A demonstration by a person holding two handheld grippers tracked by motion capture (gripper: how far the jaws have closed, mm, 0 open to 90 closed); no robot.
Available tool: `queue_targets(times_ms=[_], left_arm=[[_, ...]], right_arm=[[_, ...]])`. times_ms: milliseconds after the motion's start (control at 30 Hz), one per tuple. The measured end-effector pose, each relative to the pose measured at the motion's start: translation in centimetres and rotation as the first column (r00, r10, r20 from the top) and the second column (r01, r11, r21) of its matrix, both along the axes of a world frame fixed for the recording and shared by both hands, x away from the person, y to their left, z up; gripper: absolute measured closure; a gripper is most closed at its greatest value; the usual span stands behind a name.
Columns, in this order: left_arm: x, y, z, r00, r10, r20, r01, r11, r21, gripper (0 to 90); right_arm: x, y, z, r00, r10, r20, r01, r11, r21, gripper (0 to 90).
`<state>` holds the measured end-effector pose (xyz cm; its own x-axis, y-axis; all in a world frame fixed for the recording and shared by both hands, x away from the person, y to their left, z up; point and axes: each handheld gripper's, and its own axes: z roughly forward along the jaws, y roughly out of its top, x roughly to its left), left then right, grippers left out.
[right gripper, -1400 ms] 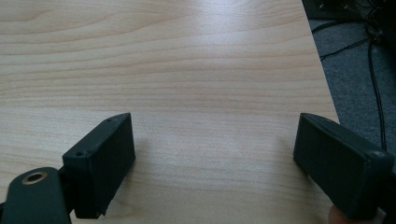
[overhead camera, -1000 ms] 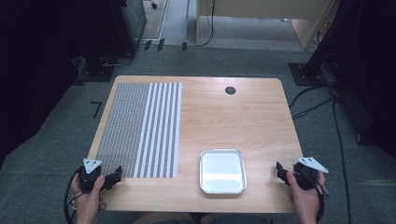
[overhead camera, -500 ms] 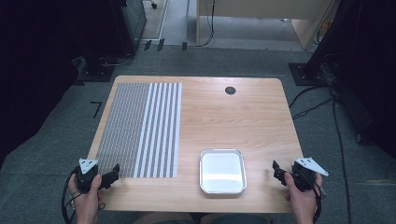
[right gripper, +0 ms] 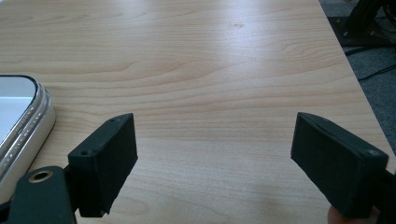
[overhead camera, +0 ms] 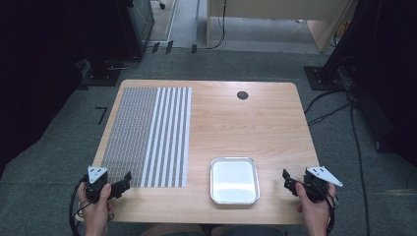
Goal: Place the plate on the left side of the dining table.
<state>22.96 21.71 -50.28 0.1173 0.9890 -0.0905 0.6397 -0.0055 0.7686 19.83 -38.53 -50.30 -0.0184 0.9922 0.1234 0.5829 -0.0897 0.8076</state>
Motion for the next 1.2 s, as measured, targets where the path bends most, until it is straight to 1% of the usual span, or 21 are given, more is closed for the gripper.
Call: queue_targets(times_ms=[100,367,700,967,1033,1067,1200], left_arm=[[0.0,-0.4,0.0,0.9999,-0.010,-0.001,0.010,0.9999,0.006,12.8],[0.0,-1.4,0.0,0.9995,-0.033,0.000,0.033,0.9994,-0.011,12.8],[0.0,-2.8,-0.1,0.9977,-0.068,-0.002,0.068,0.9977,-0.009,12.8],[0.0,-4.0,-0.1,0.9955,-0.095,-0.004,0.095,0.9955,0.001,12.8],[-0.1,-4.4,-0.1,0.9951,-0.099,-0.002,0.099,0.9950,0.017,12.8],[-0.1,-4.7,-0.1,0.9942,-0.108,-0.001,0.108,0.9941,0.013,12.8],[-0.1,-5.2,-0.1,0.9930,-0.118,-0.002,0.118,0.9930,0.011,12.8]], right_arm=[[0.0,0.1,0.0,1.0000,0.002,-0.001,-0.002,1.000,0.004,14.4],[0.1,0.8,0.0,0.9998,0.021,0.001,-0.021,1.000,0.010,14.5],[0.2,1.6,-0.1,0.9990,0.045,0.003,-0.045,0.999,0.009,14.5],[0.3,2.2,-0.1,0.9981,0.062,0.003,-0.062,0.998,0.015,14.6],[0.3,2.3,-0.1,0.9978,0.066,0.004,-0.066,0.998,0.018,14.5],[0.3,2.5,-0.1,0.9968,0.079,0.008,-0.079,0.997,0.016,14.4],[0.3,2.7,-0.2,0.9963,0.085,0.010,-0.085,0.996,0.014,14.4]])
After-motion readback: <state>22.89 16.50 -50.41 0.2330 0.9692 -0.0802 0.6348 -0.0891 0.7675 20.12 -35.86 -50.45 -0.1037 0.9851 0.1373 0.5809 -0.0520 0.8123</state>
